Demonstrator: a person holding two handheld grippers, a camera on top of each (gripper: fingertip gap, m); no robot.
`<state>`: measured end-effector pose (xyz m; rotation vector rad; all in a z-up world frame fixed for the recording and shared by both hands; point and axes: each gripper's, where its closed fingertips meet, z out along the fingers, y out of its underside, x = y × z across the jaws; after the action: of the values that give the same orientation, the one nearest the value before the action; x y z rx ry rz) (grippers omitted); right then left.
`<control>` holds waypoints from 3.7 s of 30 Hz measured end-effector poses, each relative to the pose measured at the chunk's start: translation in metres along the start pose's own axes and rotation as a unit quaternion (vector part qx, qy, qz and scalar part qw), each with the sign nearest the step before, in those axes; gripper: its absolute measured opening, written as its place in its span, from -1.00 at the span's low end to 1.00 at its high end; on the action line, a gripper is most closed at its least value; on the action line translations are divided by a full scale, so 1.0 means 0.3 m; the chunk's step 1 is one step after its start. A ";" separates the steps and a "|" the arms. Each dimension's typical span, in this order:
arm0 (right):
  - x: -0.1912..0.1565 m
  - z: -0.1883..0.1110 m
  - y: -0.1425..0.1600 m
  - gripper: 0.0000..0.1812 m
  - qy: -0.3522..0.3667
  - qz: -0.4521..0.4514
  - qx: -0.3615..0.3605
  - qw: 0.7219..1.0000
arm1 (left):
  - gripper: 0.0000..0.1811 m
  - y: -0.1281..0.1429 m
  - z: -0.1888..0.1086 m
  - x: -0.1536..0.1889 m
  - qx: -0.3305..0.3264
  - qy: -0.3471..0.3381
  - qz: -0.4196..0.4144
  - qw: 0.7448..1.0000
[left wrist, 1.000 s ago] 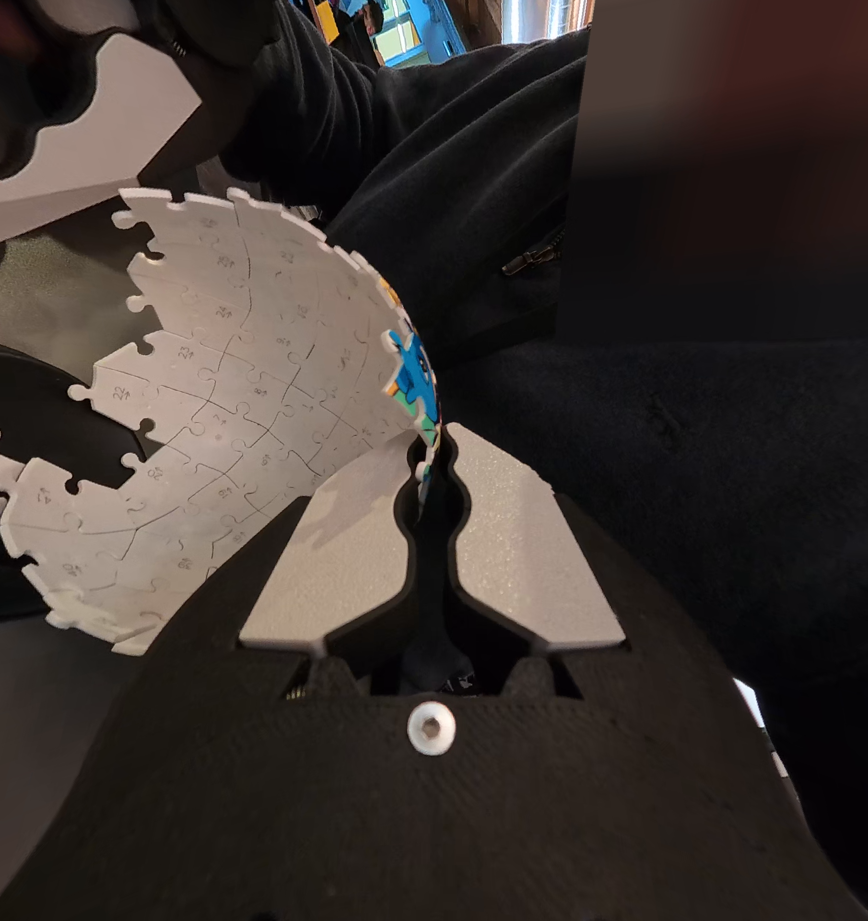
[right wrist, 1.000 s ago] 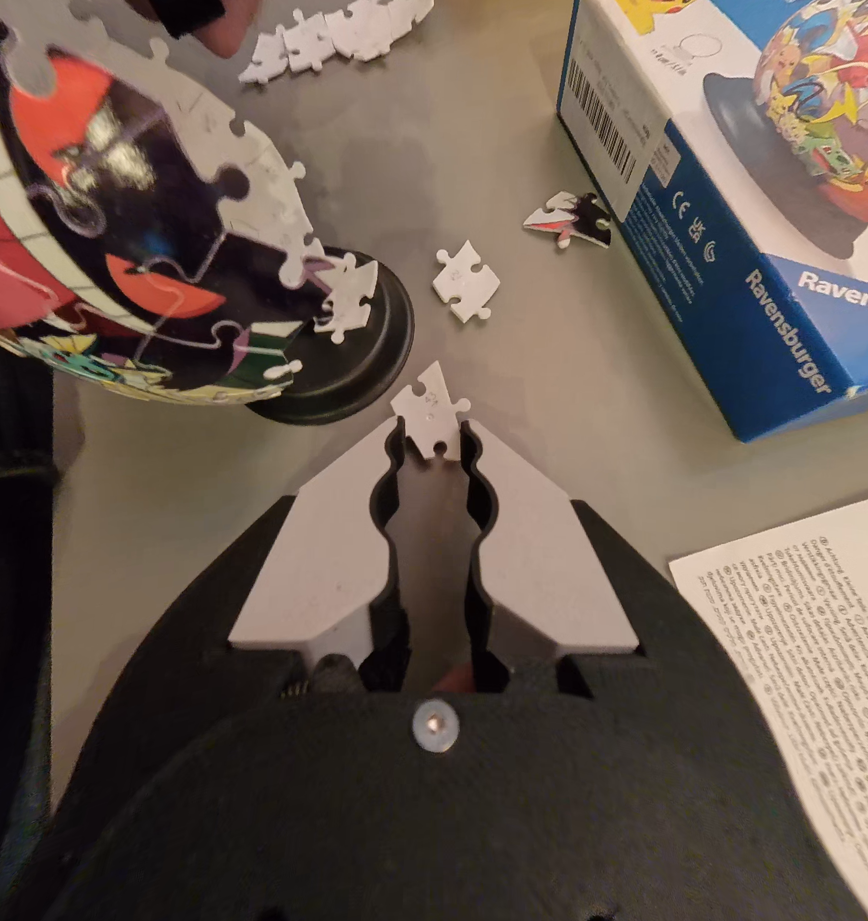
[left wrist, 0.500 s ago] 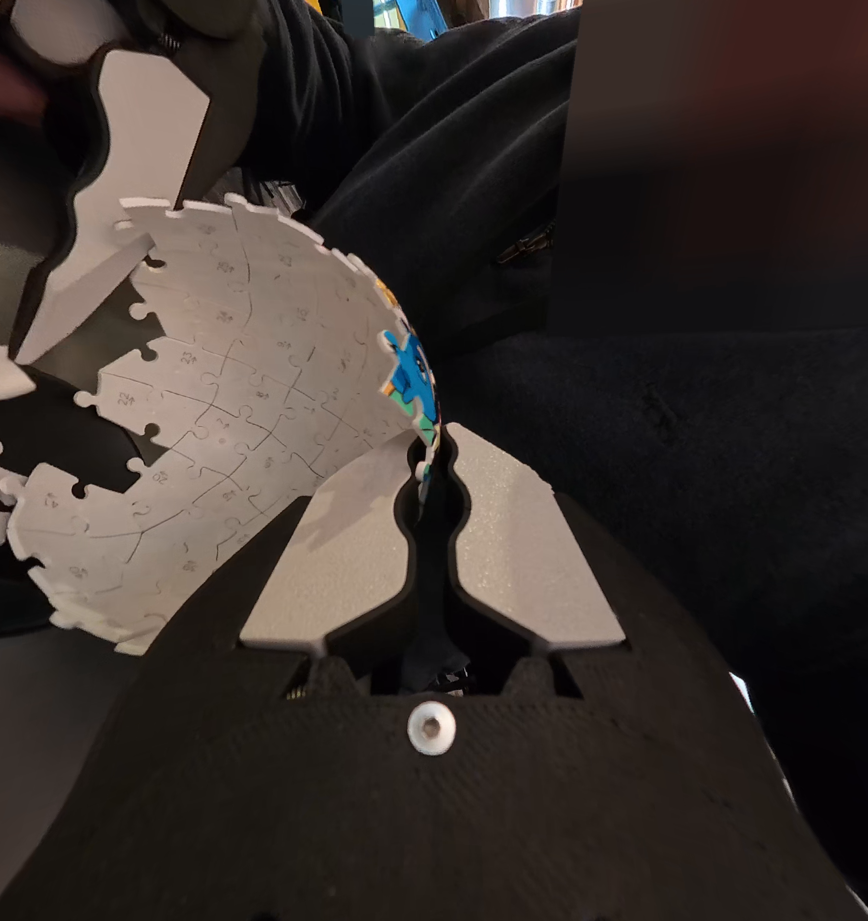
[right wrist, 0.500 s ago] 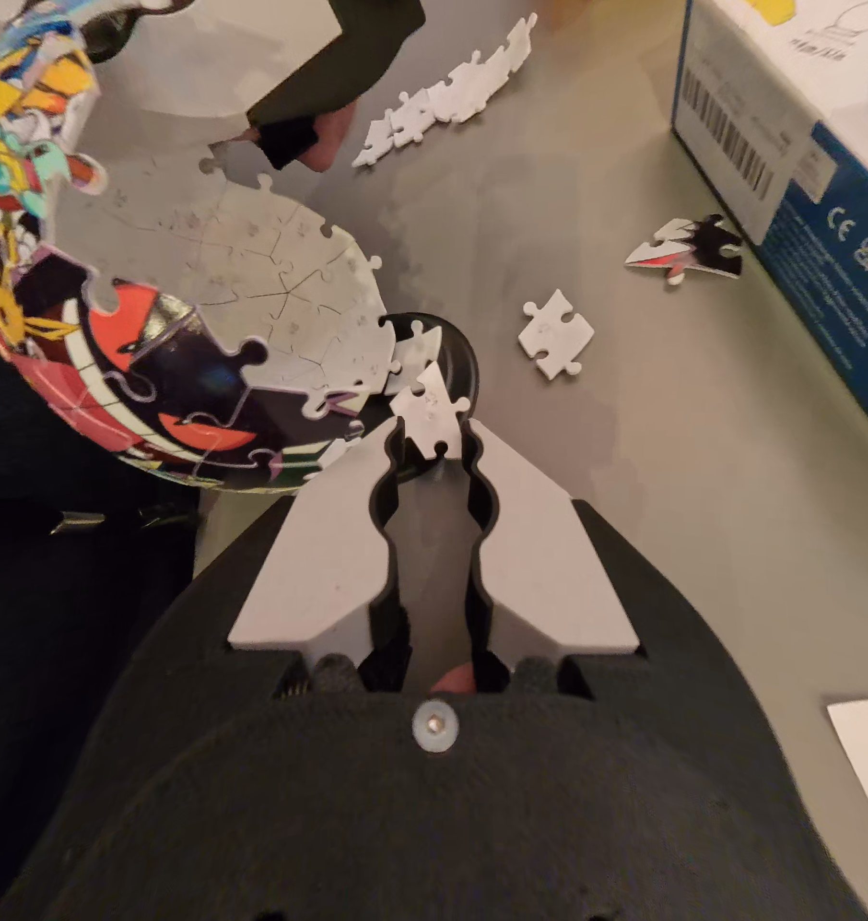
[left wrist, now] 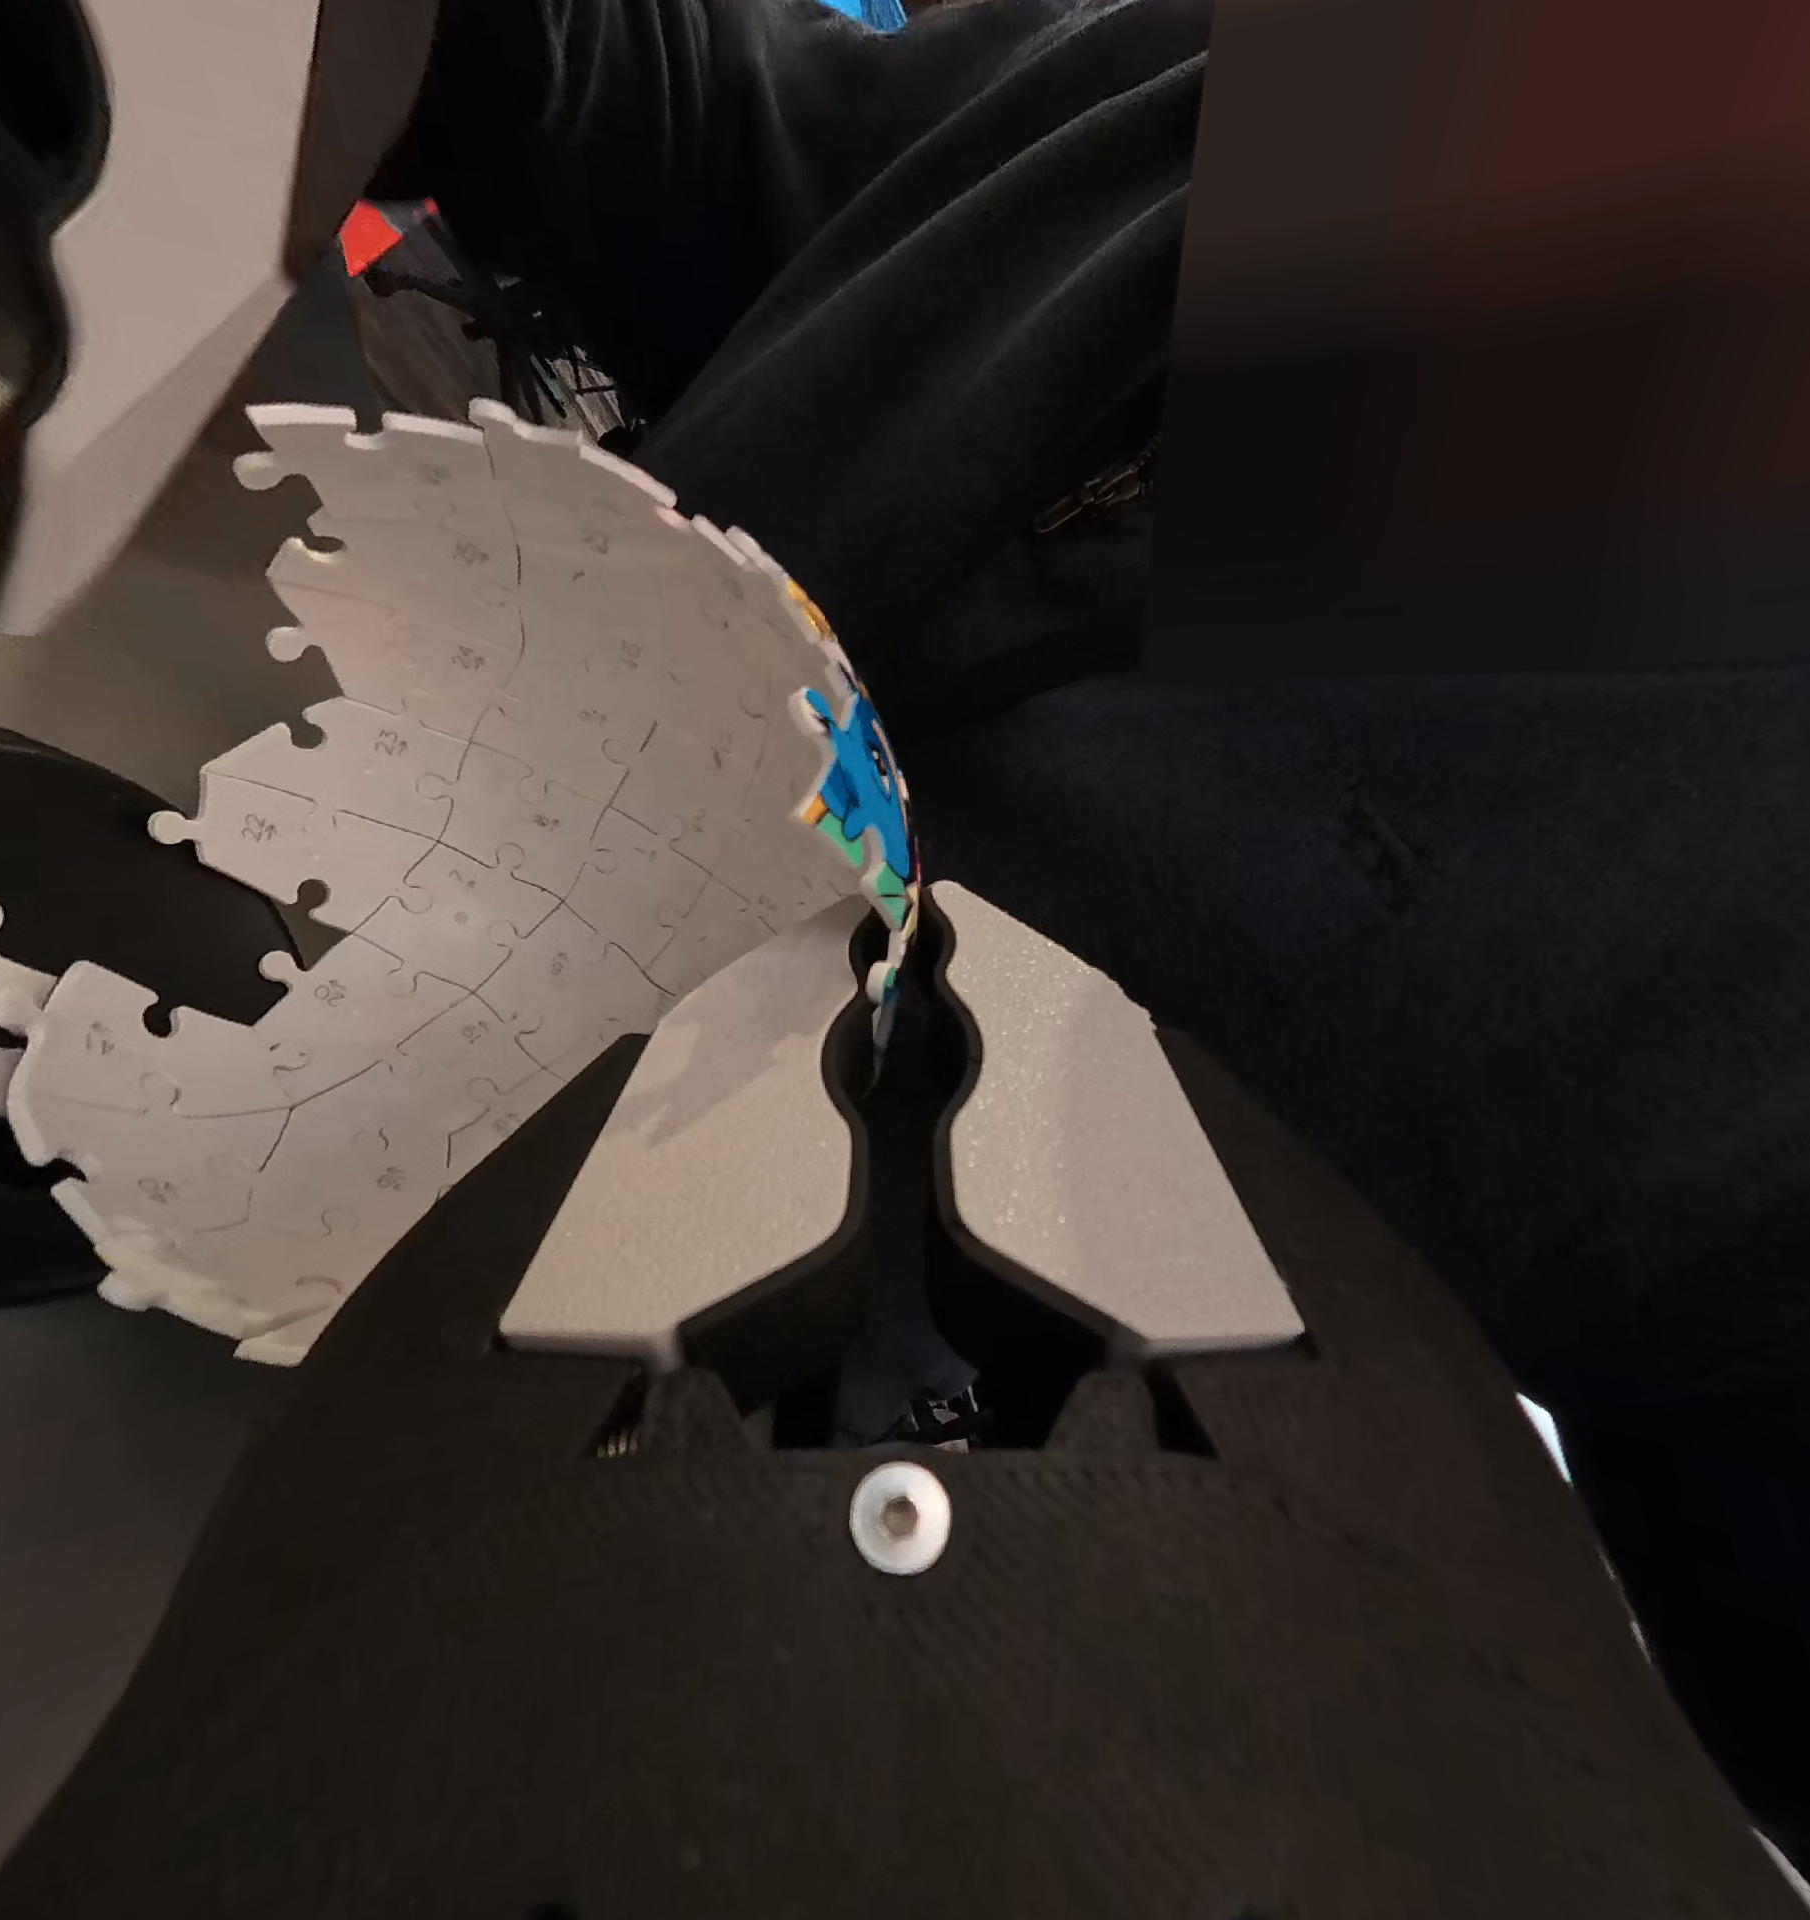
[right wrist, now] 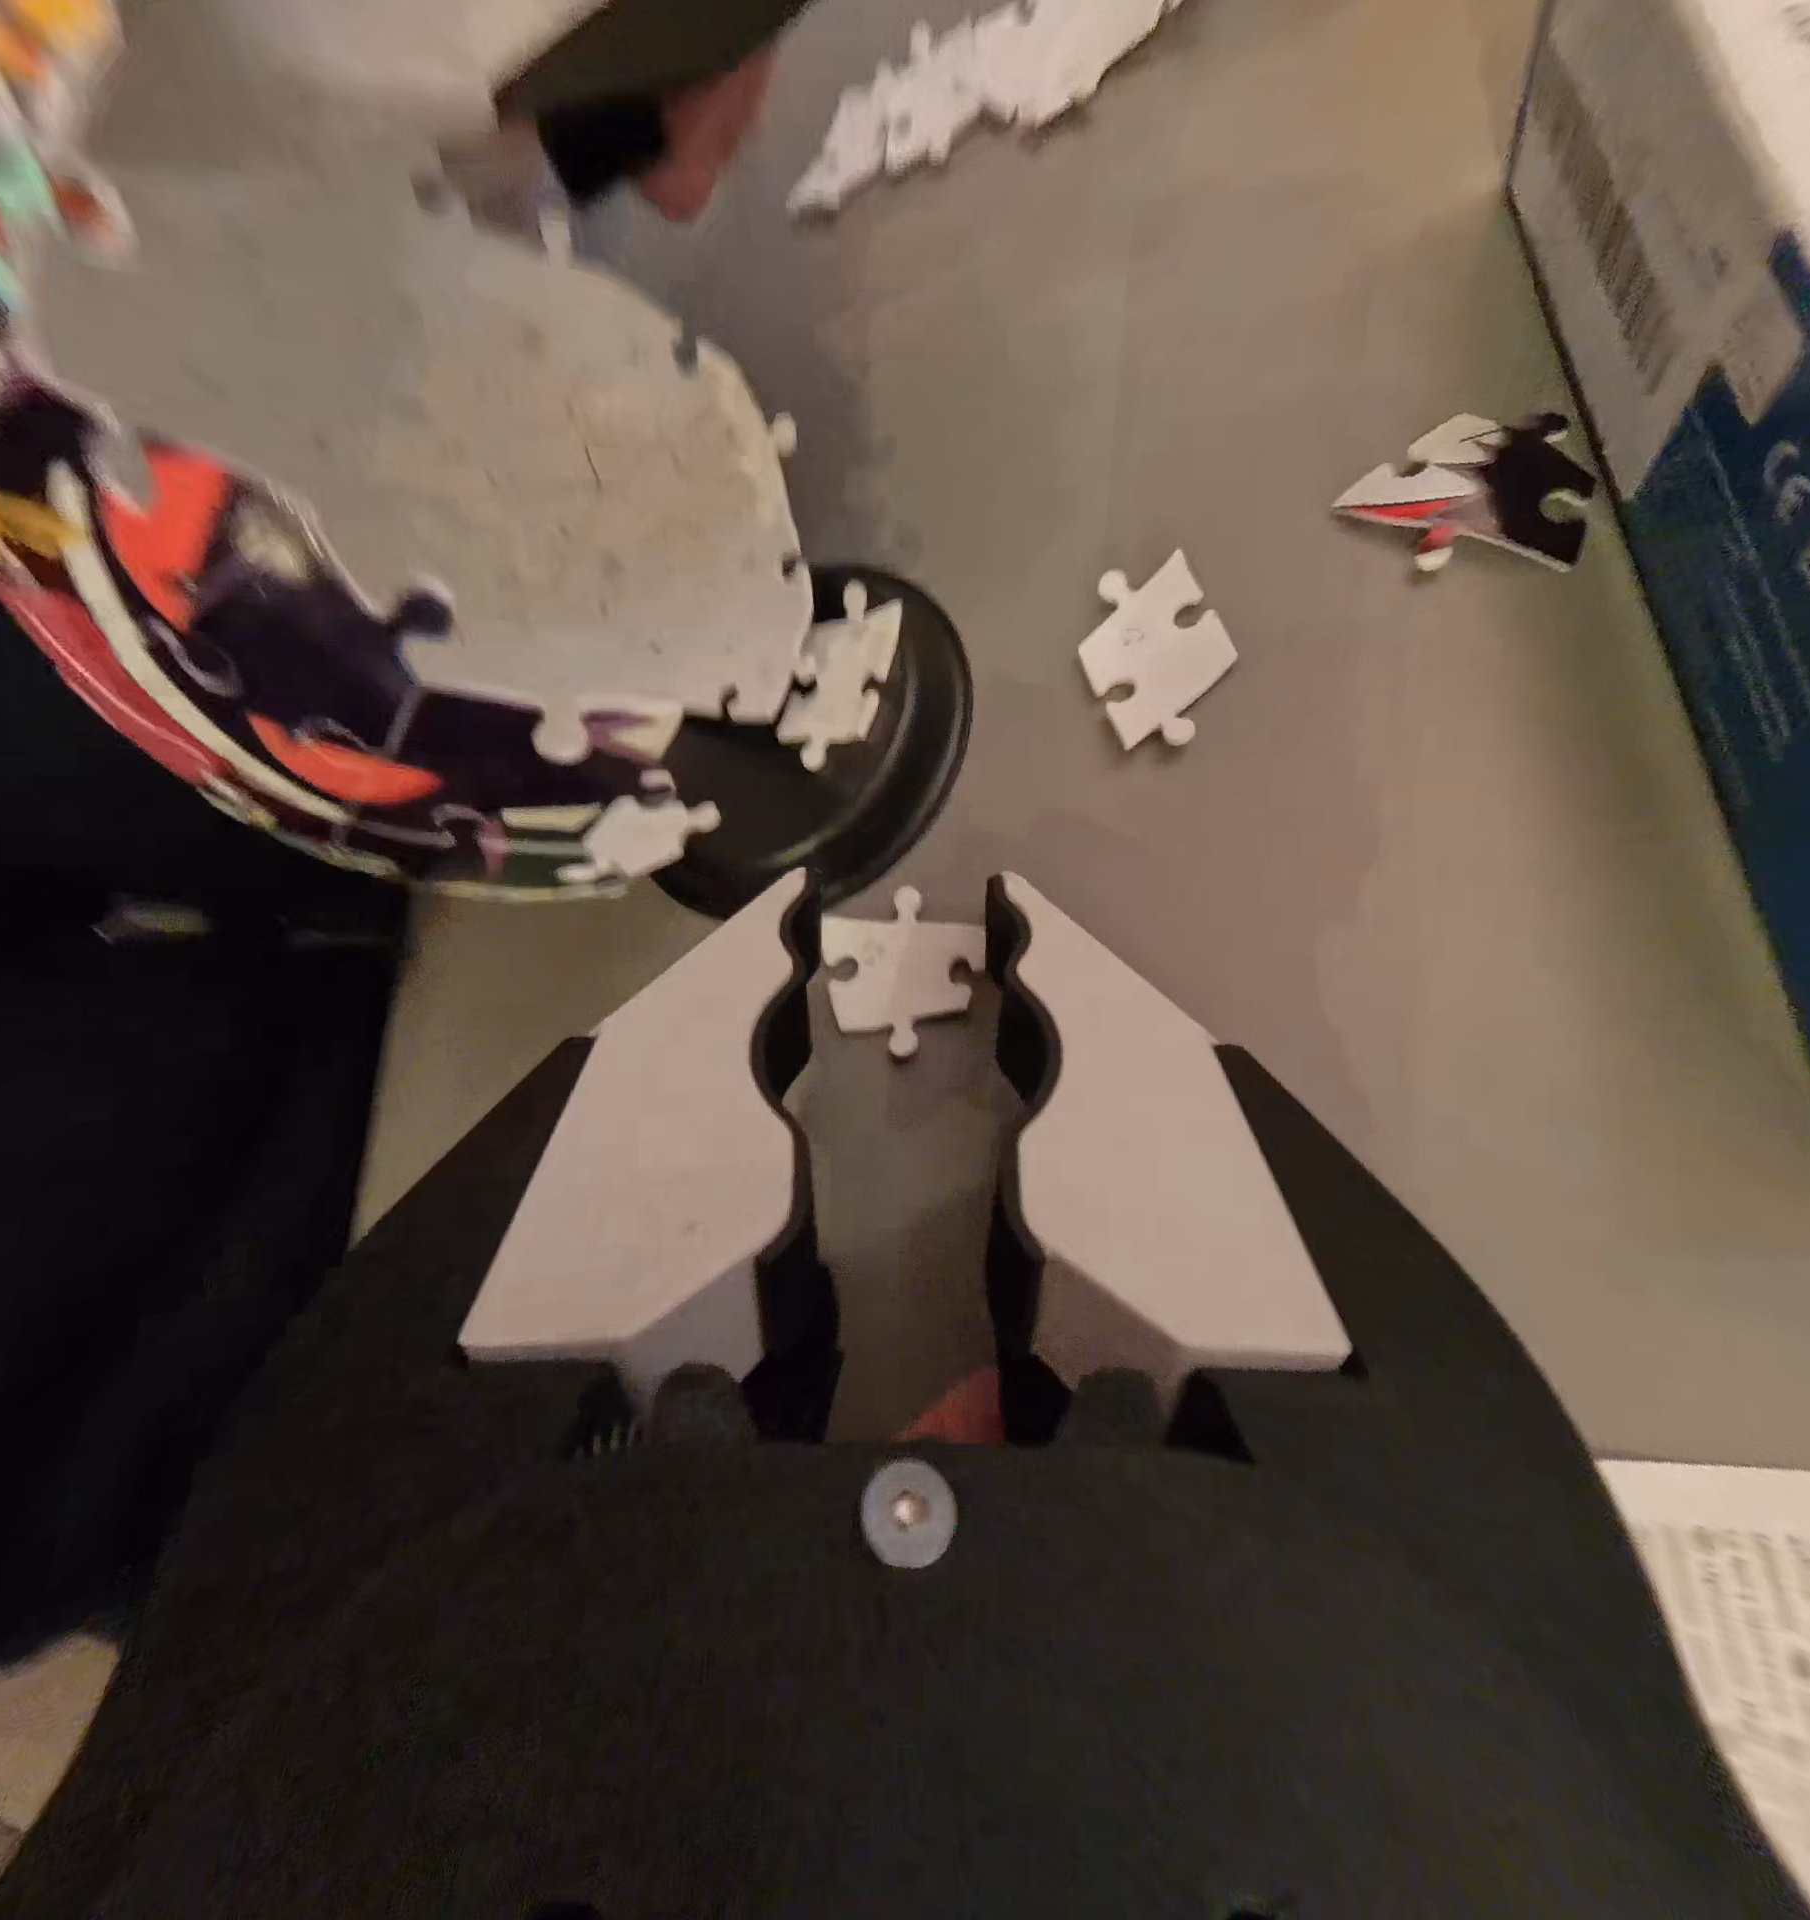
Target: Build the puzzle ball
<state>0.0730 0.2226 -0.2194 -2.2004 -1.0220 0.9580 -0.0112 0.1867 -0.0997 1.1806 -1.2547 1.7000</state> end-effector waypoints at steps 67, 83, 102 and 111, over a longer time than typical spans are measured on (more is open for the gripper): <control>-0.128 0.177 -0.089 -1.00 -0.212 -0.259 -0.093 0.938 | -0.95 0.007 0.033 -0.001 0.044 -0.004 -0.061 0.997; -0.144 0.191 -0.070 -1.00 -0.222 -0.265 -0.115 0.931 | -0.95 0.002 0.045 -0.003 0.038 0.001 -0.066 0.997; -0.159 0.203 -0.066 -1.00 -0.231 -0.275 -0.126 0.925 | -0.95 0.004 0.052 -0.002 0.035 0.001 -0.076 0.997; -0.172 0.213 -0.068 -1.00 -0.225 -0.275 -0.131 0.926 | -0.95 0.009 0.055 0.002 0.033 0.003 -0.078 0.996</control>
<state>-0.0092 0.2034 -0.2248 -1.7354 -1.9514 1.1187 -0.0095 0.1702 -0.0982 1.2783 -1.0804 1.6382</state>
